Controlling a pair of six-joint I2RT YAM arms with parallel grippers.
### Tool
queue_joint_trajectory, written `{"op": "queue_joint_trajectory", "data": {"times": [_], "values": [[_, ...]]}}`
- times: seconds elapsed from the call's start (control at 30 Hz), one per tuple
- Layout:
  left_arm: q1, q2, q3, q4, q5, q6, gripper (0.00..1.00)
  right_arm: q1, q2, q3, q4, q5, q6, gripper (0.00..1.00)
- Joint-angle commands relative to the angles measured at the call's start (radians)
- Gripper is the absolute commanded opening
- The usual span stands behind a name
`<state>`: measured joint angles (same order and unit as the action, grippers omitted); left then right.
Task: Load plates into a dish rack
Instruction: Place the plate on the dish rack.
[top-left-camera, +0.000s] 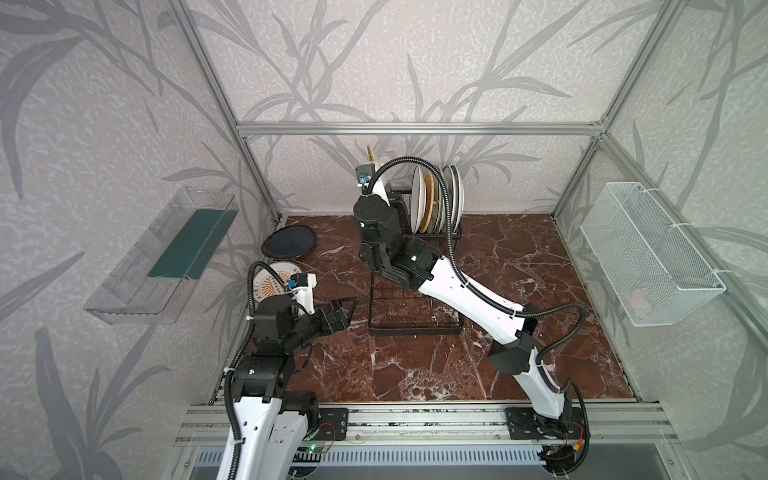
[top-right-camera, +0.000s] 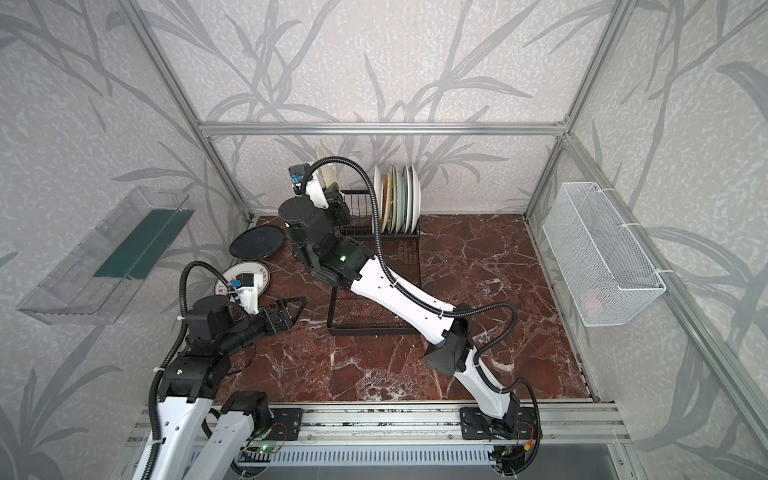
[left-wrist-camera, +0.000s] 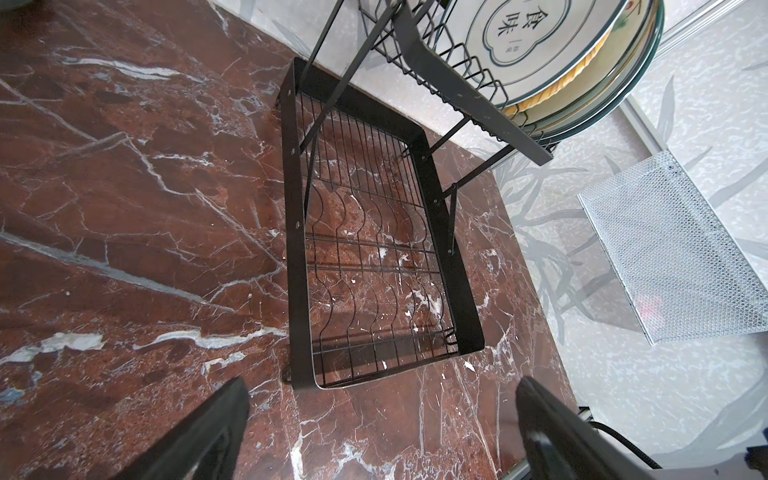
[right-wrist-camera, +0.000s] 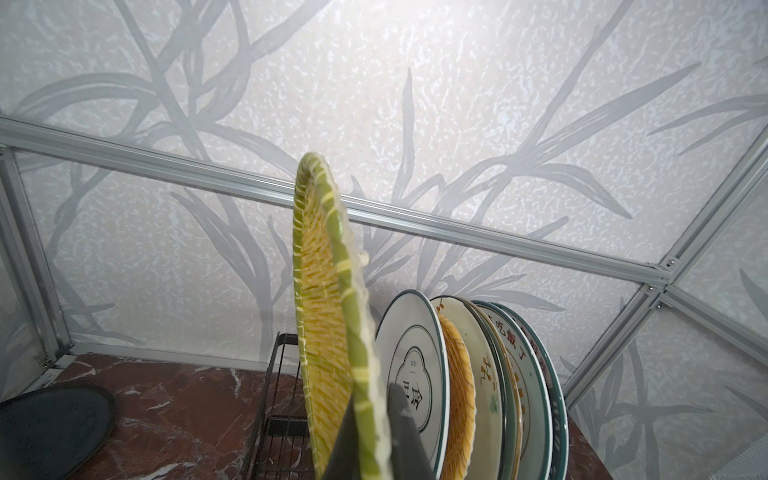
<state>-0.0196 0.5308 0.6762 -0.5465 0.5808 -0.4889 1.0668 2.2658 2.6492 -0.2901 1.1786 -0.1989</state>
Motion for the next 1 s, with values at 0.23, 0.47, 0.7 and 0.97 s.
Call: {"op": "queue_joint_trajectory", "data": {"times": [0.23, 0.47, 0.7, 0.97], "values": [[-0.003, -0.007, -0.012, 0.034, 0.009, 0.014, 0.99, -0.105, 0.053, 0.128, -0.257, 0.002, 0.198, 0.00], [-0.003, -0.003, -0.013, 0.039, 0.011, 0.010, 0.99, -0.134, 0.080, 0.130, -0.306, -0.021, 0.275, 0.00], [-0.002, -0.002, -0.014, 0.040, 0.014, 0.010, 0.99, -0.141, 0.127, 0.175, -0.318, -0.013, 0.301, 0.00], [-0.003, 0.000, -0.013, 0.041, 0.017, 0.009, 0.99, -0.146, 0.146, 0.169, -0.283, 0.052, 0.309, 0.00]]}}
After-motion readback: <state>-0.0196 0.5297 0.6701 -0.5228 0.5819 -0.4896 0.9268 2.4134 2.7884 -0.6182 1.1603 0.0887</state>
